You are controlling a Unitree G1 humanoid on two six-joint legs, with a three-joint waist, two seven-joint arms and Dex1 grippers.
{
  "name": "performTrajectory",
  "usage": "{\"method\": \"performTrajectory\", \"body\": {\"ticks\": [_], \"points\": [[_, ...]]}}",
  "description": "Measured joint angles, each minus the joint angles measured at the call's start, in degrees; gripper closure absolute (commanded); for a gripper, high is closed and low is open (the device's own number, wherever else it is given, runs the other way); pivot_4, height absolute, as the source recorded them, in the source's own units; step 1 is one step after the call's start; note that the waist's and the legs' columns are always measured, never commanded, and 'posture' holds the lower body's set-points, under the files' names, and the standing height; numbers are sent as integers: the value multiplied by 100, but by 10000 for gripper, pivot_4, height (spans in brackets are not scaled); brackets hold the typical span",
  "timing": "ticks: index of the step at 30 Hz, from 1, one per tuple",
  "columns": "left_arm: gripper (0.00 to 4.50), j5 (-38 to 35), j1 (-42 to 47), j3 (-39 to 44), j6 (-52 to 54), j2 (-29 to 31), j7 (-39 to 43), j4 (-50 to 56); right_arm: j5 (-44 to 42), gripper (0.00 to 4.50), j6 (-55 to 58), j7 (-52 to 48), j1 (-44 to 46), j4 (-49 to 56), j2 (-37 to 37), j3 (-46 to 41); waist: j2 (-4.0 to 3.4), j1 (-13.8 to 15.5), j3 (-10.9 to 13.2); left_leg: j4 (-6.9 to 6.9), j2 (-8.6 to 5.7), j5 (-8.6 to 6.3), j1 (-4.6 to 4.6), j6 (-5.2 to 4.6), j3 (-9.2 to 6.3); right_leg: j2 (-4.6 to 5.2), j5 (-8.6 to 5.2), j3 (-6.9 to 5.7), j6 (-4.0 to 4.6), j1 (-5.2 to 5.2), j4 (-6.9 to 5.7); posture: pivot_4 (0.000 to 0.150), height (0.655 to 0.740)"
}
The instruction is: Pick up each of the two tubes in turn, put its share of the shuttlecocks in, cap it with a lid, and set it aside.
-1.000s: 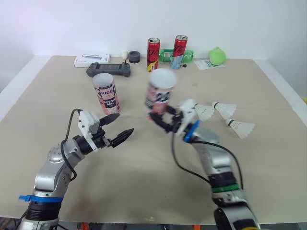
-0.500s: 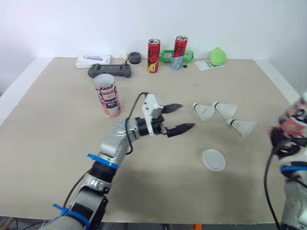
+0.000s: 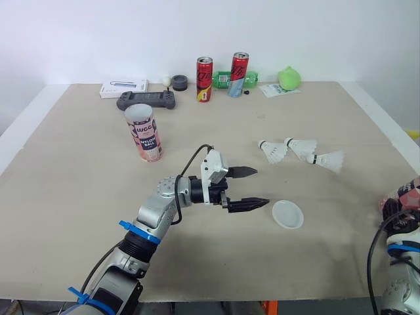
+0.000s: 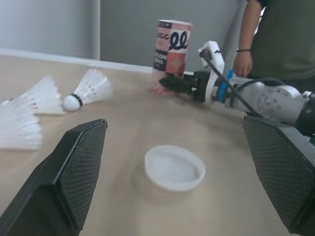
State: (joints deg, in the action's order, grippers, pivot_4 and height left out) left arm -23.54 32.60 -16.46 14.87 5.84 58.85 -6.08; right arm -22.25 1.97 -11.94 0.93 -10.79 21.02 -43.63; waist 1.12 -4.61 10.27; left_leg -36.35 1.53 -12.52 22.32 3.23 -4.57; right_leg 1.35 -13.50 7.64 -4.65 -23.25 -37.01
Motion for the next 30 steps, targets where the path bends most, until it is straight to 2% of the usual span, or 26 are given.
{"method": "performTrajectory", "body": {"ticks": [6, 8, 9, 10, 12, 13, 15, 17, 19, 21, 24, 27, 30], "points": [[0, 12, -72, 94, 0, 26, -160, 33, -224, 1220, 46, -6, -515, 502, -176, 69, -6, 12, -3, 12, -1, -3, 1, -3, -5, -2, -14, 1, -5, -3, 0, 1500, 7400], [0, 61, -181, 156, -14, 67, -277, 67, -459, 1220, 255, -26, -1154, 1410, -492, 154, -18, 15, -10, 29, -1, -3, 2, -4, -10, -2, -21, 0, -12, -9, -1, 1500, 7400], [0, 64, -196, 164, -18, 72, -292, 72, -485, 1220, 284, -26, -1206, 1532, -521, 181, -19, 15, -10, 31, -1, -3, 0, -3, -10, -2, -22, 0, -14, -9, -1, 1500, 7400], [0, 112, -338, 296, -91, 164, -484, 141, -700, 1220, 624, -59, -1864, 2551, -612, 380, -38, -3, -15, 29, -3, -6, 4, 3, -1, 4, -25, 7, -8, -13, 0, 1500, 7400], [0, 112, -406, 357, -118, 170, -515, 190, -745, 1220, 685, -101, -2046, 2875, -622, 497, -37, -4, -16, 30, -2, -8, -6, 5, -1, 2, -29, 7, -7, -7, 0, 1500, 7400], [0, 176, -800, 578, -236, 241, -863, 413, -944, 1220, 1177, -396, -2837, 4111, -366, 1056, -57, -13, -27, 38, 5, -10, -7, 8, -1, -2, -31, 8, -7, -13, -1, 1500, 7400], [0, 262, -1076, 754, -275, 346, -1122, 464, -1096, 1220, 1549, -669, -3045, 4743, -51, 1516, -37, -37, -24, 46, 17, -10, -19, 9, 1, -12, -33, 5, -9, -6, -1, 1500, 7400], [0, 395, -1329, 938, -355, 394, -1503, 491, -1238, 1220, 2015, -910, -2845, 5256, 551, 2013, -9, -41, -8, 30, 18, 0, -21, 14, -2, -14, -22, 3, -7, -8, -2, 1500, 7400], [0, 591, -1486, 1162, -485, 402, -2000, 554, -1384, 1220, 2511, -1058, -2096, 5448, 1143, 2474, 17, -28, 8, 4, 15, 6, -7, 10, -3, -13, -18, 4, -3, -9, -1, 1500, 7400], [0, 848, -1586, 1514, -653, 390, -2703, 644, -1470, 1220, 2965, -1272, -966, 5434, 1654, 3027, 46, 15, 22, -2, 9, 25, 5, 19, -7, -14, -18, 5, -2, -7, 0, 1500, 7400], [0, 1174, -1720, 1878, -783, 408, -3450, 737, -1431, 1220, 3269, -1535, 255, 5134, 1785, 3709, 71, 43, 22, -2, 4, 28, 21, 24, -11, -13, -13, 6, -6, -5, 3, 1500, 7400], [0, 1436, -1823, 1979, -838, 416, -3907, 751, -1235, 1220, 3340, -1722, 1194, 4558, 1601, 4333, 74, 98, 21, 3, -3, 21, 43, 30, -27, -14, -4, 5, -28, -10, 7, 1500, 7400], [0, 1573, -1638, 2040, -853, 415, -4242, 447, -964, 1220, 3280, -1874, 1633, 4013, 1257, 4853, 73, 196, 21, 3, -5, 4, 65, 38, -37, -13, -9, -1, -20, -24, 7, 1500, 7400]]}}
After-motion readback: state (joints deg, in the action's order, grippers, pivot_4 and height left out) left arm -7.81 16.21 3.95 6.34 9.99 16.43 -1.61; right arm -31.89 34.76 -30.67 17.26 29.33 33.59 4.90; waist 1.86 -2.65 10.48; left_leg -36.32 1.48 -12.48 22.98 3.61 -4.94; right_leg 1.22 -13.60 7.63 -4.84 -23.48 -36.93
